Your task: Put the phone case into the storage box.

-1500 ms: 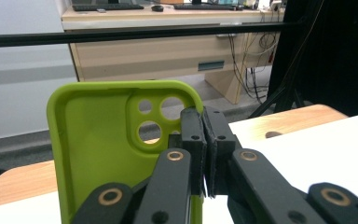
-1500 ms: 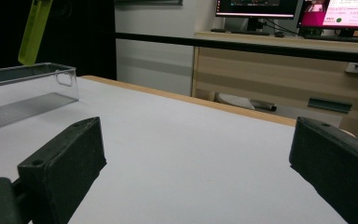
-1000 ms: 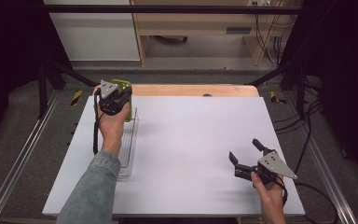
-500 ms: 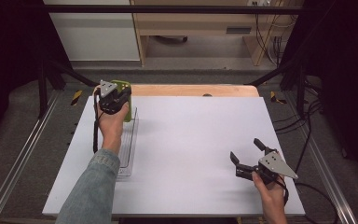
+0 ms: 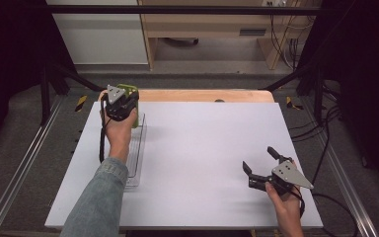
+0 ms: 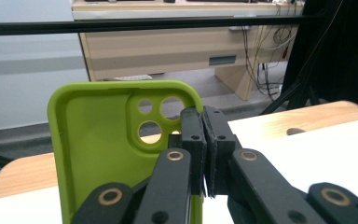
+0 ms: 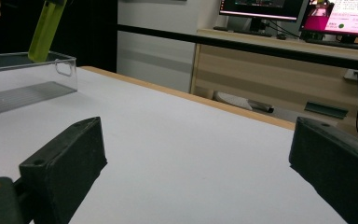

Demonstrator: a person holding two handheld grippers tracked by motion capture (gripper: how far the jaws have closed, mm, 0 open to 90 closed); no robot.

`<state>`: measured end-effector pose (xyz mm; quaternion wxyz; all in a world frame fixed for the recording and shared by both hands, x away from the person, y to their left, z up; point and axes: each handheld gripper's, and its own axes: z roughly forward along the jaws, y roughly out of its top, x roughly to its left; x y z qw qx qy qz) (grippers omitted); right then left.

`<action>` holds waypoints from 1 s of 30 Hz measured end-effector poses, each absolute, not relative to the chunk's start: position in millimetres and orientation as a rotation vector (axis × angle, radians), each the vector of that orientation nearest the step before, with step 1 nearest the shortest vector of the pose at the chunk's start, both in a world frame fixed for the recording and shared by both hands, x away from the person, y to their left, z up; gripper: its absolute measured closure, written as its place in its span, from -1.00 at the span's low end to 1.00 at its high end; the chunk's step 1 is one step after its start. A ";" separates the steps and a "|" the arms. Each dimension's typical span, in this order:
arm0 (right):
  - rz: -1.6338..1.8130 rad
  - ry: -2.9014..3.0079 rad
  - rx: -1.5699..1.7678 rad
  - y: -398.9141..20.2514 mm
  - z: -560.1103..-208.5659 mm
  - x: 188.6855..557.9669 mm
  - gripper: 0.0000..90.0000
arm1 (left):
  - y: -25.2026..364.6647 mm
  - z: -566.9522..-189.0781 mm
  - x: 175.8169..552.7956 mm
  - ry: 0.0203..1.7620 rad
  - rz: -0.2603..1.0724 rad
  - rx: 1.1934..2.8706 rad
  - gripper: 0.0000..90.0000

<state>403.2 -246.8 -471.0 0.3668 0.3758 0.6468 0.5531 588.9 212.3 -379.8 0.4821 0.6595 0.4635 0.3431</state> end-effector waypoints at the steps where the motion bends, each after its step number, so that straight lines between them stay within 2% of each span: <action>1: 1.420 1.662 0.965 -246.8 -471.0 403.2 -0.91 | 212.7 -380.5 589.2 1.132 0.831 1.611 0.95; 30: 1.413 1.671 0.969 -247.3 -471.4 403.5 -0.92 | 212.9 -393.8 589.1 1.142 0.825 1.635 0.95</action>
